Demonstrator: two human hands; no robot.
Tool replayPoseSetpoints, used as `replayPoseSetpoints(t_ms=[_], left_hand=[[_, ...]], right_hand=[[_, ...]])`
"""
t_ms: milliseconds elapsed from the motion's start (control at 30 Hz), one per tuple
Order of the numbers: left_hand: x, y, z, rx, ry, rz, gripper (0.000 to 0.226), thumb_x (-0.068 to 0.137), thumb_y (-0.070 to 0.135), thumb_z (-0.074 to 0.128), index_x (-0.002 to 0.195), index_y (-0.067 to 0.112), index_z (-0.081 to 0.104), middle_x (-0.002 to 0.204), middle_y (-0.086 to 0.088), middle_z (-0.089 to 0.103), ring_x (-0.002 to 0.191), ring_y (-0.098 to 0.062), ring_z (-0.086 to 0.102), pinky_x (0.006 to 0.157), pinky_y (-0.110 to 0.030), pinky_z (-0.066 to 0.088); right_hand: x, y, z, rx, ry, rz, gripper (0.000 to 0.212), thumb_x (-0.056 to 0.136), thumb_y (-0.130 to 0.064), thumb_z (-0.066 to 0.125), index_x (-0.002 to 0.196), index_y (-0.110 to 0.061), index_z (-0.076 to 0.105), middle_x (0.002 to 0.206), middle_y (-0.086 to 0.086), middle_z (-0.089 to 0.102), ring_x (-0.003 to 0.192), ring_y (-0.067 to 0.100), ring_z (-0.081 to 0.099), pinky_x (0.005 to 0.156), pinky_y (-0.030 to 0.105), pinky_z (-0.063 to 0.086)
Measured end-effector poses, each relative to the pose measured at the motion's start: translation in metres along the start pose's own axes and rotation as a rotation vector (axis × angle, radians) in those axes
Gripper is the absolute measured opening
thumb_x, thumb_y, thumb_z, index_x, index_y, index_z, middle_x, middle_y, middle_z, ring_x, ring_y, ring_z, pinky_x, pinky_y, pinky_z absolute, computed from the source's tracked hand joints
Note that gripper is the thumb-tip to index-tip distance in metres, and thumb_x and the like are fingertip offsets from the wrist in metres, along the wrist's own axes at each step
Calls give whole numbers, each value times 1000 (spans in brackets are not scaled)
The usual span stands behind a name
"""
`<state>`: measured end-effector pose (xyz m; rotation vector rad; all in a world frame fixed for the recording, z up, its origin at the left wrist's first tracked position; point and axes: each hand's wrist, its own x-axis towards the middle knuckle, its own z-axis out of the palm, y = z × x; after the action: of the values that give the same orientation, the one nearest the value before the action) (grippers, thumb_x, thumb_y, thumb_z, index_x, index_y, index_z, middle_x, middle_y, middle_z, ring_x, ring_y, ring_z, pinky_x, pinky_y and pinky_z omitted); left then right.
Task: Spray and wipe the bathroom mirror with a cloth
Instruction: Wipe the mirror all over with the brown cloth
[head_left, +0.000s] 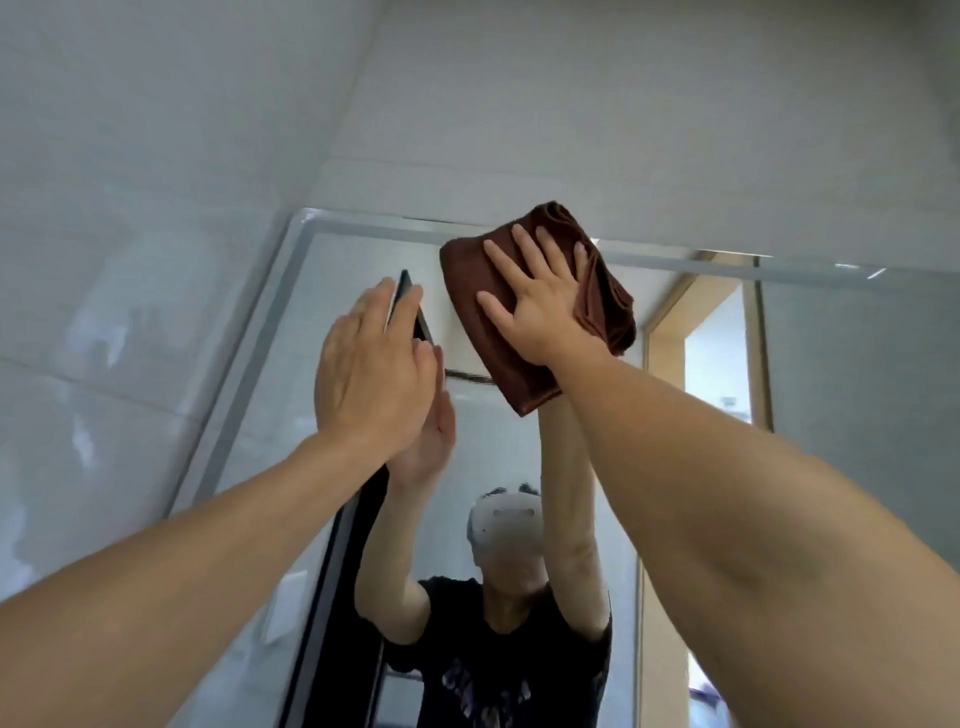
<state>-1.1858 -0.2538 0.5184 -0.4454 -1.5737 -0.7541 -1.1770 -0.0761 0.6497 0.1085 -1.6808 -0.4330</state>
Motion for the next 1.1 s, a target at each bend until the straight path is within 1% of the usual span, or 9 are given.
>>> replayPoseSetpoints(t_ms=[133,267,433,600,700,800,900,1000,1100], left_hand=[[-13,52,23,-97,-31,19,54,102,29,38,154,21,29,164,-4,22,151,-21,20,124,-41,17],[-26,98,40,-136,-31,92,54,101,31,41,153,22,32,162,-1,26,150,-19,25,122,-42,23],[-43,135,53,-116,-28,188,52,100,33,39,151,23,34,160,-1,31,147,-20,30,119,-43,28],[-52,162,60,-148,-61,243,52,101,36,31,152,25,34,160,-1,32,146,-19,31,118,-44,30],[-54,172,65,-130,-81,289,56,97,40,29,151,27,36,160,1,32,146,-18,32,119,-43,28],[-55,173,67,-108,-103,313,56,98,42,26,152,29,34,161,2,30,147,-17,30,120,-43,26],[-52,158,59,-103,-96,319,54,98,39,30,151,28,37,159,1,33,146,-19,33,119,-44,28],[-49,133,44,-91,-80,295,53,97,36,33,149,25,40,157,-2,37,145,-20,34,119,-44,28],[-47,107,31,-72,-75,245,54,96,33,33,149,22,41,158,-4,35,147,-21,31,120,-44,25]], right_hand=[[-40,94,-40,-87,1,133,67,94,-62,28,158,-41,26,170,-2,15,157,24,8,125,55,-5],[-90,177,-75,-197,9,273,63,100,-62,29,159,-43,18,170,-4,13,158,21,6,126,53,1],[-139,248,-106,-239,5,399,62,101,-62,27,159,-44,14,171,-4,11,158,19,4,127,52,2],[-170,301,-128,-240,37,555,62,102,-59,31,159,-41,18,171,-2,11,158,19,5,127,53,3],[-175,317,-136,-226,34,627,62,102,-59,31,160,-40,18,171,-2,10,158,19,3,127,53,2],[-171,322,-138,-220,19,693,63,101,-61,28,160,-39,16,171,-2,7,158,19,1,126,53,1],[-164,318,-136,-217,10,747,65,101,-62,25,160,-39,12,171,-1,4,158,21,-2,126,55,-1],[-153,300,-128,-215,20,778,66,101,-61,23,161,-36,11,171,1,3,158,23,-3,126,56,-1],[-129,259,-111,-226,18,748,67,101,-60,22,162,-35,10,171,2,2,158,24,-4,125,57,-3]])
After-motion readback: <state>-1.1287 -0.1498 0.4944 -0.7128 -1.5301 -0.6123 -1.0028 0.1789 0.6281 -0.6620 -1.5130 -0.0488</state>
